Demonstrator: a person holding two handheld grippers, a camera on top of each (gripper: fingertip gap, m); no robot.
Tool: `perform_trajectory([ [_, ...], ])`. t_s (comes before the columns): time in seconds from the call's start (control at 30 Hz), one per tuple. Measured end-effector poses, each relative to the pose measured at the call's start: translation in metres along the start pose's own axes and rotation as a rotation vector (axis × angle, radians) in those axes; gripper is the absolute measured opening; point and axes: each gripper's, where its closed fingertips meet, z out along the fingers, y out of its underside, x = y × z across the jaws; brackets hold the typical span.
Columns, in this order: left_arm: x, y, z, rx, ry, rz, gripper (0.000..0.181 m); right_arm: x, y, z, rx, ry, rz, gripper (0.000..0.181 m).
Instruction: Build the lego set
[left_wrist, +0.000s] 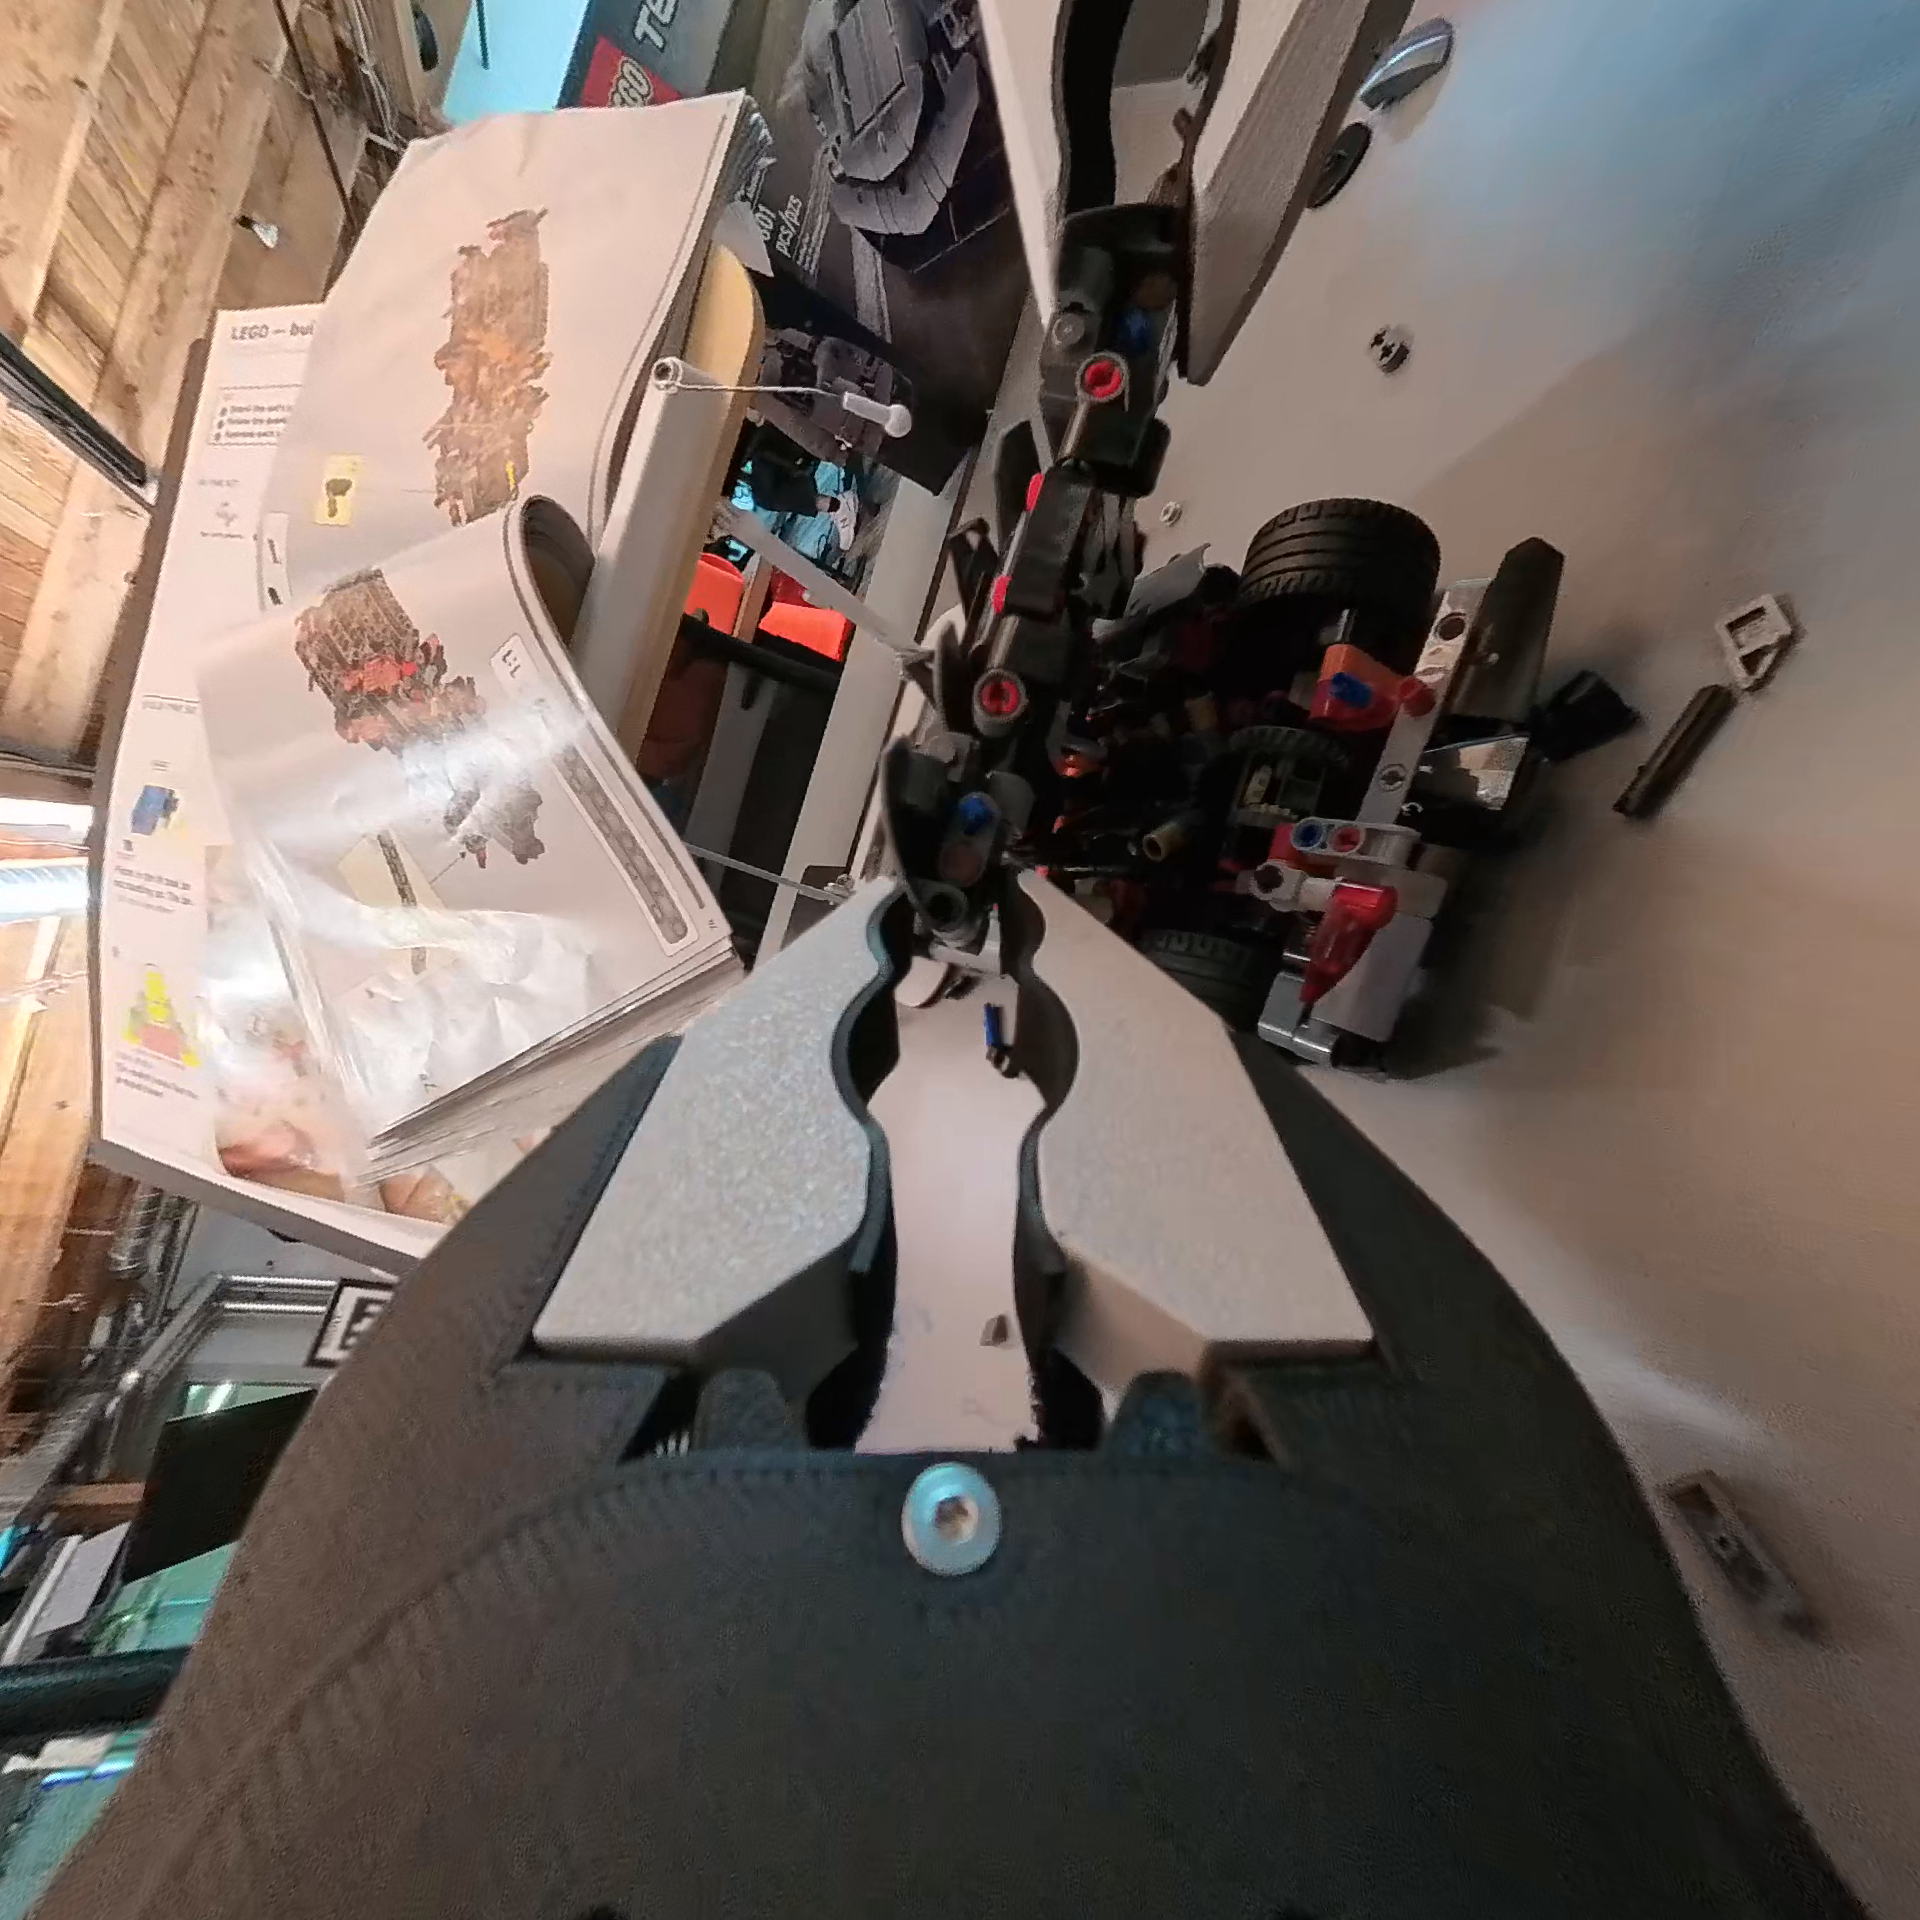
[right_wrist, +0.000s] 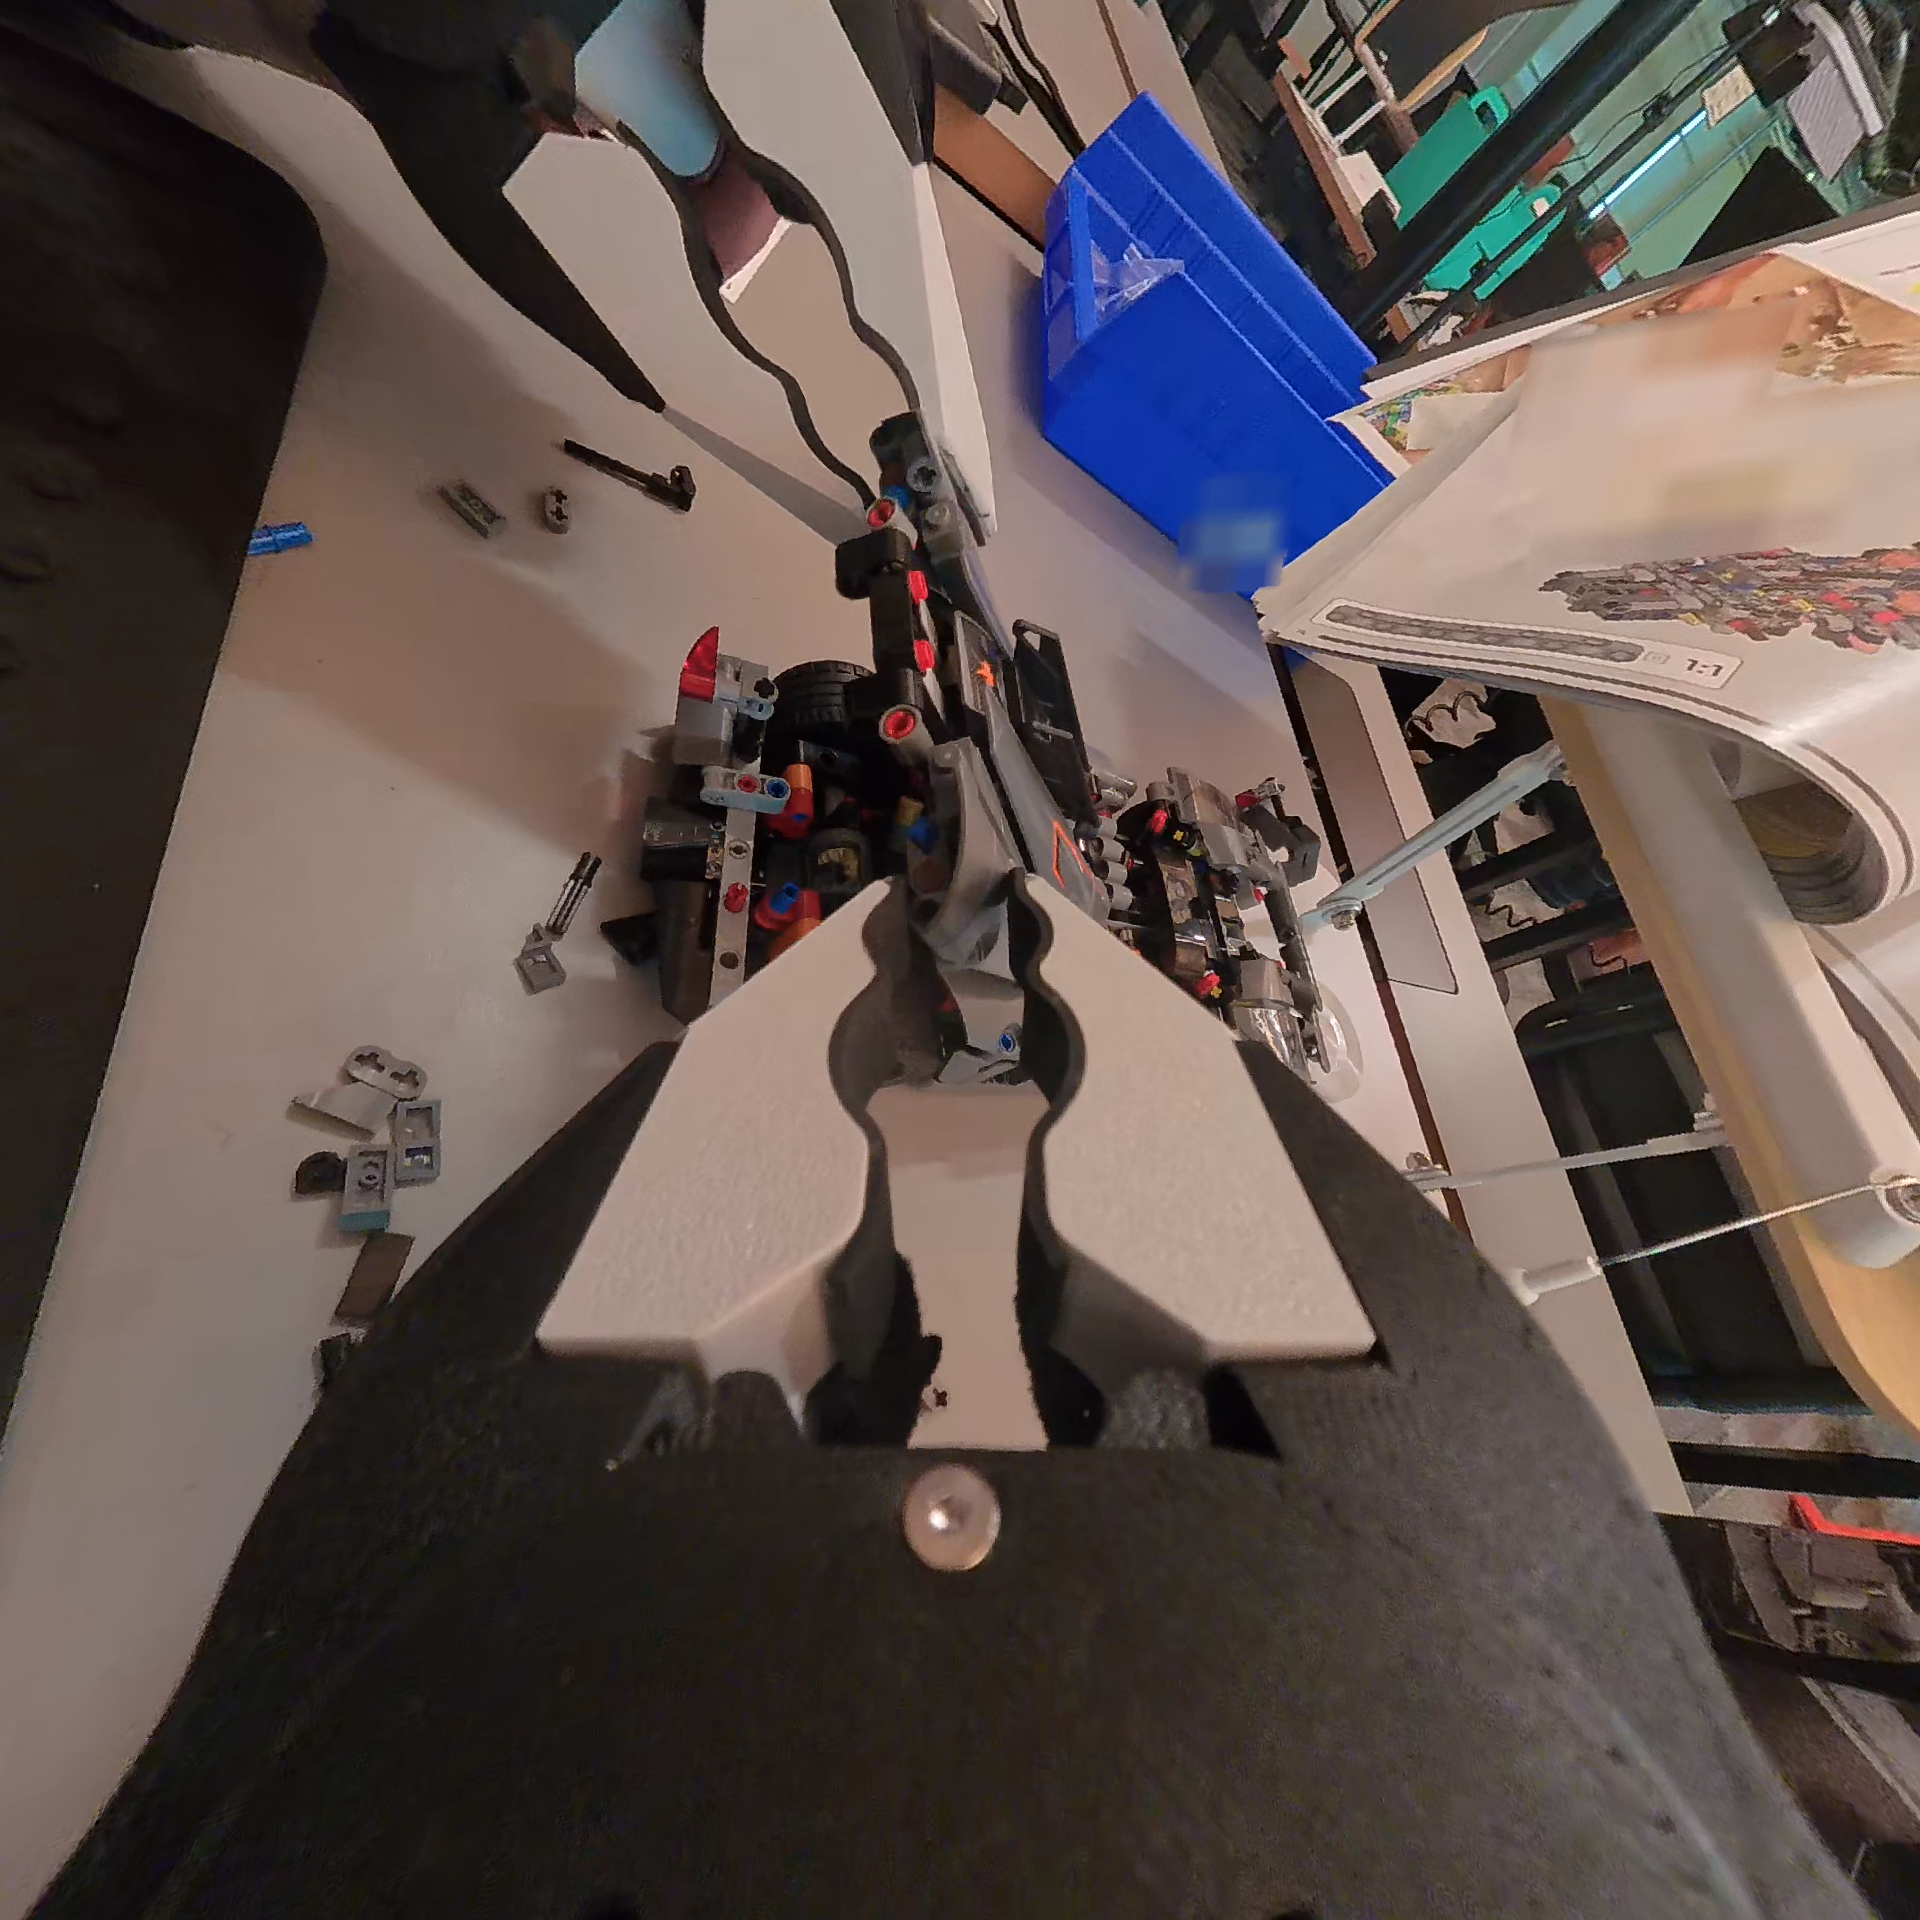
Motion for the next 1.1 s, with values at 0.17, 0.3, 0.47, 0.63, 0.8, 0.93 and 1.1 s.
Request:
perform_trajectory([
  [0.17, 0.003, -0.001, 0.001, 0.022, 0.041, -0.048, 0.011, 0.002, 0.000, 0.000, 0.012, 0.000, 0.027, 0.015],
  [0.3, 0.005, -0.002, 0.001, 0.037, 0.069, -0.080, 0.011, 0.005, 0.003, 0.000, 0.005, 0.000, 0.048, 0.016],
  [0.47, 0.006, -0.002, 0.001, 0.052, 0.098, -0.129, 0.011, 0.006, 0.009, 0.002, -0.008, -0.012, 0.082, 0.015],
  [0.63, 0.007, -0.002, 0.002, 0.057, 0.131, -0.184, 0.011, 0.007, 0.008, 0.001, 0.000, -0.024, 0.110, 0.014],
  [0.8, 0.006, -0.002, 0.003, 0.061, 0.157, -0.238, 0.011, 0.010, 0.006, 0.001, 0.022, -0.026, 0.156, 0.013],
  [0.93, 0.003, -0.003, 0.003, 0.074, 0.173, -0.288, 0.011, 0.017, 0.007, 0.002, 0.043, -0.025, 0.230, 0.025],
  [1.1, 0.001, -0.005, 0.005, 0.091, 0.211, -0.357, 0.011, 0.014, 0.020, 0.011, 0.007, -0.085, 0.285, 0.021],
])
